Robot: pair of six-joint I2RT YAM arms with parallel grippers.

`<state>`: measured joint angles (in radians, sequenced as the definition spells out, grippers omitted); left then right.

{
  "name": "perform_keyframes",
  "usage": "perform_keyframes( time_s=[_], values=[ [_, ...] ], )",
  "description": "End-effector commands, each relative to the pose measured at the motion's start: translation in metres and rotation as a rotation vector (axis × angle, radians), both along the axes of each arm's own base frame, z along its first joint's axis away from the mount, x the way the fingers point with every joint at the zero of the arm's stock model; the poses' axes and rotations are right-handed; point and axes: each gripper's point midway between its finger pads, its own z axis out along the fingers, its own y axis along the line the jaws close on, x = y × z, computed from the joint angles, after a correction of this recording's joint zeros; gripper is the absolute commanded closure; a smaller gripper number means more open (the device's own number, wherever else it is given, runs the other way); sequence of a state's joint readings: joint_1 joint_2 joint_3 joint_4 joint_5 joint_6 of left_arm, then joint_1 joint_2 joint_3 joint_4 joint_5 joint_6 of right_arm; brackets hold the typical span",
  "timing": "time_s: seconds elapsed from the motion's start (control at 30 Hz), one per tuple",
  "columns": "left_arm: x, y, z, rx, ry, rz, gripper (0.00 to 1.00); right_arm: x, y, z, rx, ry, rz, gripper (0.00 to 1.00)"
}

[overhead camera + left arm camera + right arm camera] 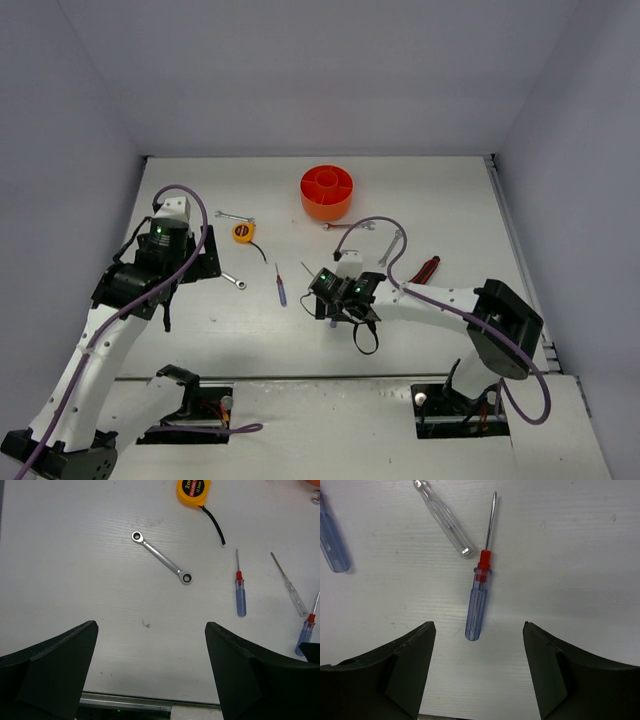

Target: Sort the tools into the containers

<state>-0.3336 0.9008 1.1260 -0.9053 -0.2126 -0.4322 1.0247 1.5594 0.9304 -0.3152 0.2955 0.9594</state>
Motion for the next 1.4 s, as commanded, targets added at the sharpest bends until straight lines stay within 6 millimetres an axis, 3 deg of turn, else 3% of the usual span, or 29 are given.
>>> perform_keyframes(
  time_s=[0.0,0.57,0.77,0.83,1.03,1.1,1.23,1.37],
  values=[
    [0.000,-0.006,0.001,-0.032,-0.008,-0.011,0.15,0.003,0.018,0.001,0.027,-0.024,-0.059,0.37],
    [-0.004,-0.008,-0.003,-0.029,0.005,-0.046,0.15,-0.003,0.001,-0.042,-0.093,0.017,-0.077,0.68],
    [-0.003,-0.018,0.002,-0.054,0.006,-0.097,0.15,-0.008,-0.019,-0.043,-0.107,0.016,-0.099,0.92],
    [-0.001,-0.023,0.004,-0.071,0.010,-0.116,0.15,-0.004,-0.025,-0.033,-0.092,-0.004,-0.108,0.99],
    [0.001,-0.064,0.026,-0.227,0.022,-0.260,0.15,0.016,-0.039,0.016,-0.074,-0.129,-0.055,1.00],
    [0.002,-0.082,0.037,-0.293,0.026,-0.331,0.15,0.026,-0.033,0.051,-0.032,-0.214,-0.013,1.00],
    [0.006,-0.106,0.064,-0.392,0.002,-0.424,0.15,0.037,-0.027,0.103,-0.023,-0.341,0.097,1.00],
    [0.012,-0.134,0.102,-0.529,-0.049,-0.507,0.15,0.044,-0.015,0.171,0.032,-0.477,0.216,1.00]
  ],
)
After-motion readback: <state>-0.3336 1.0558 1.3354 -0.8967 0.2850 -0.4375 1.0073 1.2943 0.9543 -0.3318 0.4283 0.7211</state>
